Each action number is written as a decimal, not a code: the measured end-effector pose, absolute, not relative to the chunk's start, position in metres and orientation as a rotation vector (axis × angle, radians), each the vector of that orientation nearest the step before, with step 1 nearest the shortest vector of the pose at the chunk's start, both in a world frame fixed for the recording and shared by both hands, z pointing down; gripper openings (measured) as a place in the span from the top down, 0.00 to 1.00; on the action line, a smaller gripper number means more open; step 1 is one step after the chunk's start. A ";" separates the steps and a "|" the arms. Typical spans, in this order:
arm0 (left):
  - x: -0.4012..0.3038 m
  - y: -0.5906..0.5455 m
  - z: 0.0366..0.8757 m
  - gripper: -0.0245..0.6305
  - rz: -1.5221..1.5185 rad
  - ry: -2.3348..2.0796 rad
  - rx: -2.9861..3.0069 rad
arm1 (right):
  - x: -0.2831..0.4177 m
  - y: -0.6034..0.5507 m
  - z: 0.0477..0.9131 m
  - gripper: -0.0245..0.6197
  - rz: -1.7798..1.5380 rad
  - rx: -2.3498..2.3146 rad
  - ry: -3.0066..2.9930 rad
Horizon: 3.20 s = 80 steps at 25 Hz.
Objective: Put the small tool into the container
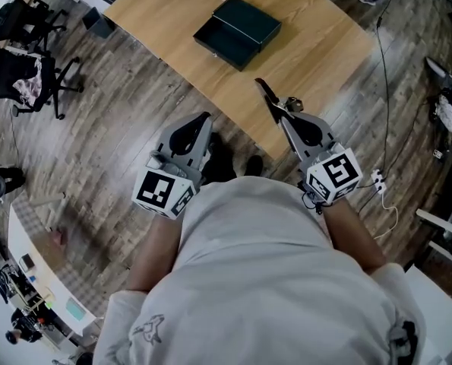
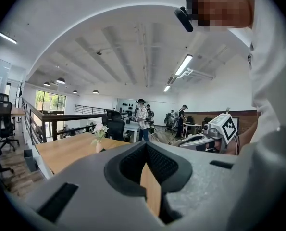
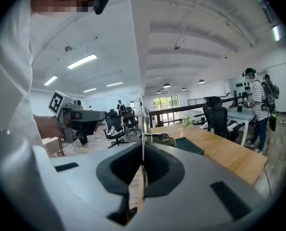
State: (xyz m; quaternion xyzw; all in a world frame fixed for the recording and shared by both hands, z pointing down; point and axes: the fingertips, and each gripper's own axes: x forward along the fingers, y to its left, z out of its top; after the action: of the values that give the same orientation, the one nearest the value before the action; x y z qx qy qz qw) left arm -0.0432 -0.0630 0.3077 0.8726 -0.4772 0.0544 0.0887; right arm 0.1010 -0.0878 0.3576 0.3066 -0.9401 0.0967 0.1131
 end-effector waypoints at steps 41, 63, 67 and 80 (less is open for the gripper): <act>-0.138 -0.263 0.414 0.95 0.282 -1.135 2.490 | -0.026 -0.296 0.448 0.95 0.405 0.870 -2.532; -0.154 -0.333 0.479 0.95 0.326 -0.990 2.432 | -0.083 -0.364 0.578 0.95 0.519 0.698 -2.256; -0.156 -0.337 0.491 0.95 0.341 -0.984 2.417 | -0.087 -0.366 0.604 0.95 0.534 0.662 -2.193; -0.175 -0.341 0.509 0.95 0.357 -1.030 2.365 | -0.094 -0.365 0.645 0.94 0.555 0.603 -2.097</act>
State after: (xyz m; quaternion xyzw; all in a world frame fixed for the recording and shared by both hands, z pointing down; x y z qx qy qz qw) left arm -0.1749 -0.3408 0.5091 0.8756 -0.3813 0.1323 0.2655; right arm -0.0942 -0.3650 0.6448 0.2418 -0.8406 0.2225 0.4306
